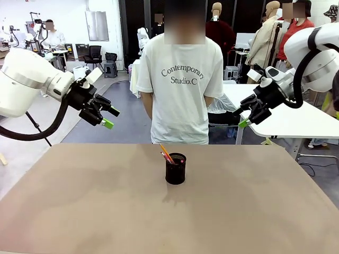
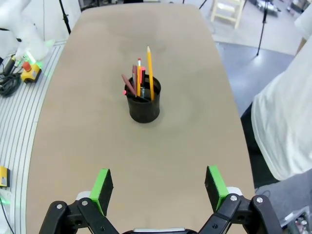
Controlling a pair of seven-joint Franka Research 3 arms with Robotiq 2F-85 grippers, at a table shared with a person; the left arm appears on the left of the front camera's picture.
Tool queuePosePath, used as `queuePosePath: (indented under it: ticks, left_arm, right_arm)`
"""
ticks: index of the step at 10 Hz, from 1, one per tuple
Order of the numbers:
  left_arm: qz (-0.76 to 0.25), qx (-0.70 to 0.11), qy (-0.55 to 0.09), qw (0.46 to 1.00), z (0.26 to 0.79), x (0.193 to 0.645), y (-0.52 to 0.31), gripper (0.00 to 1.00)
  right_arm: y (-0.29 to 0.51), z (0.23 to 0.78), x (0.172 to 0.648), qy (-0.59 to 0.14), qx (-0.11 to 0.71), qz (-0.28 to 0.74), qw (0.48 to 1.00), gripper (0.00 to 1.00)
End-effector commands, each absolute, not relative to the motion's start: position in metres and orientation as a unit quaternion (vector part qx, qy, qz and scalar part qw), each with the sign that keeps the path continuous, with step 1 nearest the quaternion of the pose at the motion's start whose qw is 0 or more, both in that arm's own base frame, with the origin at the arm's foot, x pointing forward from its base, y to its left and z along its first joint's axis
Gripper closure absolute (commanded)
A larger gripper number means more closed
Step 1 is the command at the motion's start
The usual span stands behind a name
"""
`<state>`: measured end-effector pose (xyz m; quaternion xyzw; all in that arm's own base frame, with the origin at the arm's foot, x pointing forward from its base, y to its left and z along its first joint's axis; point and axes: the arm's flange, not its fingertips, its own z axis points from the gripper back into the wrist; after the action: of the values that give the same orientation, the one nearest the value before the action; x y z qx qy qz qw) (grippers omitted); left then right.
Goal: Place the pens into the pen holder.
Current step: Pick up a writing instrument from the table and place it into the Pen holder.
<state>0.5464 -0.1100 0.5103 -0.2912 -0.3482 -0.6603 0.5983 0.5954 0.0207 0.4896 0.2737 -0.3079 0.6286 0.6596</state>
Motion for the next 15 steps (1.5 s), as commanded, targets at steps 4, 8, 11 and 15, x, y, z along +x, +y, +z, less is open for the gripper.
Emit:
queuePosePath:
  ticks: [4, 8, 11, 15]
  left_arm:
    - [-0.66, -0.293, -0.347, 0.599, 0.5106, 0.544, -0.1093, 0.0]
    - [-0.66, -0.293, -0.347, 0.599, 0.5106, 0.544, -0.1093, 0.0]
    - [-0.66, -0.293, -0.347, 0.599, 0.5106, 0.544, -0.1093, 0.0]
    - [-0.66, -0.293, -0.347, 0.599, 0.5106, 0.544, -0.1093, 0.0]
  right_arm:
    - [0.0206, 0.4913, 0.5943, -0.305, 0.273, 0.627, 0.663, 0.0]
    - [0.0206, 0.4913, 0.5943, -0.305, 0.273, 0.627, 0.663, 0.0]
    - [0.0206, 0.4913, 0.5943, -0.305, 0.273, 0.627, 0.663, 0.0]
    - [0.0206, 0.4913, 0.5943, -0.305, 0.273, 0.627, 0.663, 0.0]
